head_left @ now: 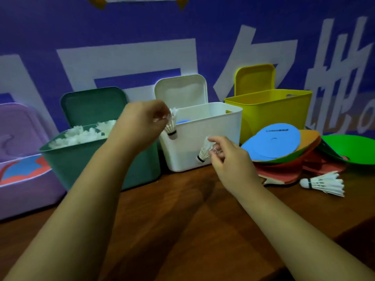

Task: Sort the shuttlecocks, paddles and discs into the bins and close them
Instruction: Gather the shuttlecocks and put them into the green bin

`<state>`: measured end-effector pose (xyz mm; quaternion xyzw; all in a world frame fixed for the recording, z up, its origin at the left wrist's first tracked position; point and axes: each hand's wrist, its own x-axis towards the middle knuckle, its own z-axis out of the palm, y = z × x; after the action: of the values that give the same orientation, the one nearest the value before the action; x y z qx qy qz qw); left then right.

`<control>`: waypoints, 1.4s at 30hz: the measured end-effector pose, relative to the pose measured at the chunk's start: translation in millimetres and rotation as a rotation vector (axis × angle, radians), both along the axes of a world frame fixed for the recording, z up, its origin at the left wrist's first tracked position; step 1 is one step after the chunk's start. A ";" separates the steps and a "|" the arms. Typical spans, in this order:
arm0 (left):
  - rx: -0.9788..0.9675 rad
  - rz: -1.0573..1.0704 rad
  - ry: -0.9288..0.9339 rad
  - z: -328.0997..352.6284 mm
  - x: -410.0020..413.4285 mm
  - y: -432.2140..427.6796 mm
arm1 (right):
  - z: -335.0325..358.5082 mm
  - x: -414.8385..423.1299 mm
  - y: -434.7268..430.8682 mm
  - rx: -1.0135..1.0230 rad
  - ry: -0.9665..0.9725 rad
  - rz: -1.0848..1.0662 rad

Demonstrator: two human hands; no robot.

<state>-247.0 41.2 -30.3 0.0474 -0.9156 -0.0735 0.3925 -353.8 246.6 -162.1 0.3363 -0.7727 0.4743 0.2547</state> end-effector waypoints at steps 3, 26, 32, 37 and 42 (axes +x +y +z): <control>-0.047 0.103 0.079 20.3 46.8 -37.0 | 15.2 12.4 -28.9 -0.118 -0.094 0.092; 0.281 0.472 -0.040 6.7 108.8 -199.0 | 105.6 41.8 -255.7 -0.162 0.124 0.263; 0.208 0.495 0.041 1.5 92.8 -198.6 | 97.6 24.9 -256.6 -0.004 0.112 0.268; 0.167 0.568 0.110 2.3 91.0 -200.3 | 98.0 18.2 -249.0 -0.019 0.114 0.270; 0.147 0.599 -0.126 -3.6 94.3 -203.5 | 92.9 14.5 -249.5 0.048 0.077 0.263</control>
<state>-152.7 -162.3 -33.9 0.3478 -0.8757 -0.0173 0.3345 -339.3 -2.8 -69.2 0.4584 -0.7227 0.4720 0.2117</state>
